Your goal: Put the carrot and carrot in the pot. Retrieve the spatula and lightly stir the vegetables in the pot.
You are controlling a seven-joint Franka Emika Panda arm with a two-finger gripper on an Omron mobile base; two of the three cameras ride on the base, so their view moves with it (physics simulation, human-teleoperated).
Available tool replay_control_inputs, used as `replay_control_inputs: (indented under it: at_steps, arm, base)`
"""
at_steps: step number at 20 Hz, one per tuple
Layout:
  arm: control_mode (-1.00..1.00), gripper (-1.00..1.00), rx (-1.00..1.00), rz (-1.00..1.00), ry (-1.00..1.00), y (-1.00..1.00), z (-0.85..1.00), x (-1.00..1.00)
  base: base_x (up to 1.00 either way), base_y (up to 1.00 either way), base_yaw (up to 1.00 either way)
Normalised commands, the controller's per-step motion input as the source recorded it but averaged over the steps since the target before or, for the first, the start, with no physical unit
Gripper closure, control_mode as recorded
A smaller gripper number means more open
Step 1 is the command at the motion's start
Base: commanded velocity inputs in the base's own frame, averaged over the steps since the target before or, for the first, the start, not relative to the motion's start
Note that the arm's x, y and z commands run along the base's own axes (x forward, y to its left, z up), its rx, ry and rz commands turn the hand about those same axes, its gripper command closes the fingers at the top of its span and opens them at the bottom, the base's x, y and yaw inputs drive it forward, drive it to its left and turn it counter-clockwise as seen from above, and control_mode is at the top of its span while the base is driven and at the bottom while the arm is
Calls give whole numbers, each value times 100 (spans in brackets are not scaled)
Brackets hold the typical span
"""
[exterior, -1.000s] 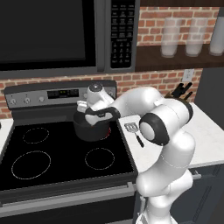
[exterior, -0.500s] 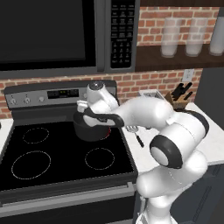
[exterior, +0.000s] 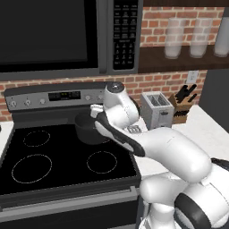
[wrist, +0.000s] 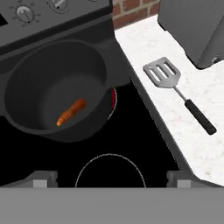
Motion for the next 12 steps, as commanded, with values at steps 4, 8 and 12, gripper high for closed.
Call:
replay_control_inputs:
  at_steps: [4,8,12]
  arm:
    - [-100,-100,0,3,9,-81,42,-76]
    - [-100,-100,0,7,17,-95,22,-58]
    - [-100,-100,-2,7,11,-100,0,-46]
  base:
    - [0,0,0]
    - [0,0,0]
    - [0,0,0]
